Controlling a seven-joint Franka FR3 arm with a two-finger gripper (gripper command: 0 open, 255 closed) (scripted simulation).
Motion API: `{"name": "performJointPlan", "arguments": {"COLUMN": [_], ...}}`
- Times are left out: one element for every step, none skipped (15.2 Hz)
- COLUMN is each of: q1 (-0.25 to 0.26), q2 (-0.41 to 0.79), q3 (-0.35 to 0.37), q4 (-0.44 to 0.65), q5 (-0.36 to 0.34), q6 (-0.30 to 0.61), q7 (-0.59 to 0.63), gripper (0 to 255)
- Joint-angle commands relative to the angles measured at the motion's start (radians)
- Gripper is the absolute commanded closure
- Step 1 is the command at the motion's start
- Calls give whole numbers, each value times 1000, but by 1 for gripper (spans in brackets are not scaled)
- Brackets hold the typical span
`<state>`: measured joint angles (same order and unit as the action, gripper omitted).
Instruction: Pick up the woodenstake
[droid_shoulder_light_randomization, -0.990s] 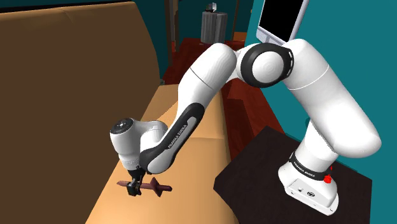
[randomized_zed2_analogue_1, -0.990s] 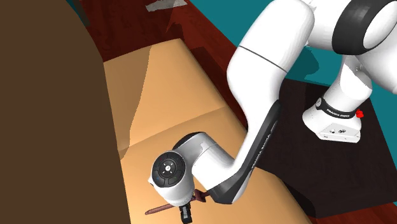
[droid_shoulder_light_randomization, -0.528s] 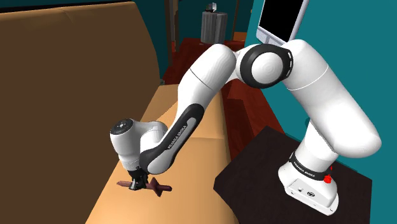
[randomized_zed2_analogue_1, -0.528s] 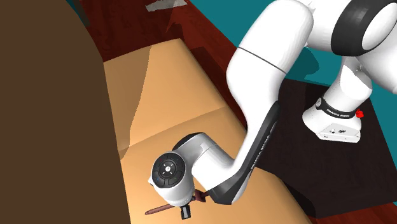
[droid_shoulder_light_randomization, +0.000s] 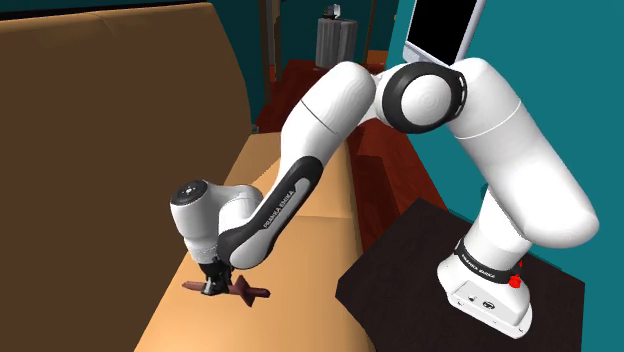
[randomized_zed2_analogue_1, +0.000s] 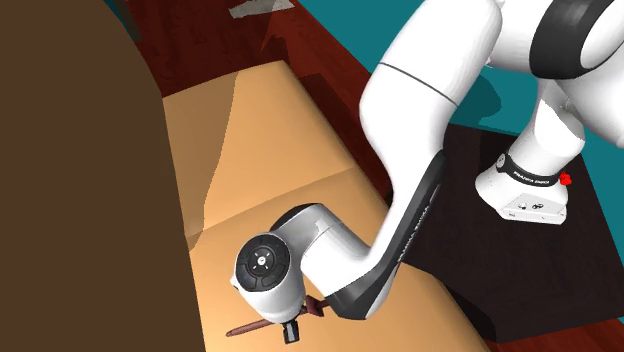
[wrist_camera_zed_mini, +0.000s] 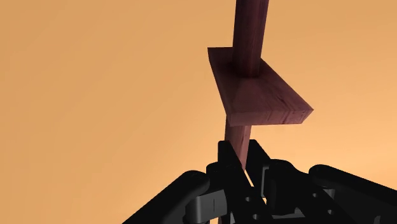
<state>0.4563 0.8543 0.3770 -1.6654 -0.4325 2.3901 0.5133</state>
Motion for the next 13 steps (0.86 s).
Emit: {"name": "performJointPlan", "arguments": {"q1": [-6, -9, -12, -15, -18, -20, -23, -26, -29, -31, -34, -34, -34], "q2": [-21, -32, -42, -52, -63, -73, -83, -93, -103, -112, -122, -123, -123], "q3": [7, 11, 15, 19, 23, 26, 30, 34, 38, 42, 45, 46, 46], "q4": [-10, -14, -17, -21, -24, -27, -29, -32, -34, -36, -37, -38, -38], "q5": [6, 10, 13, 17, 21, 24, 28, 32, 36, 40, 44, 45, 45], "q6": [-12, -18, -25, -32, -40, -47, -54, -62, -69, -77, -85, -86, -86], "q7": [-3, -5, -7, -9, -11, -13, -15, -17, -19, -21, -24, -24, -24], "gripper": [255, 255, 255, 255, 255, 255, 255, 255, 255, 255, 255, 255, 255]}}
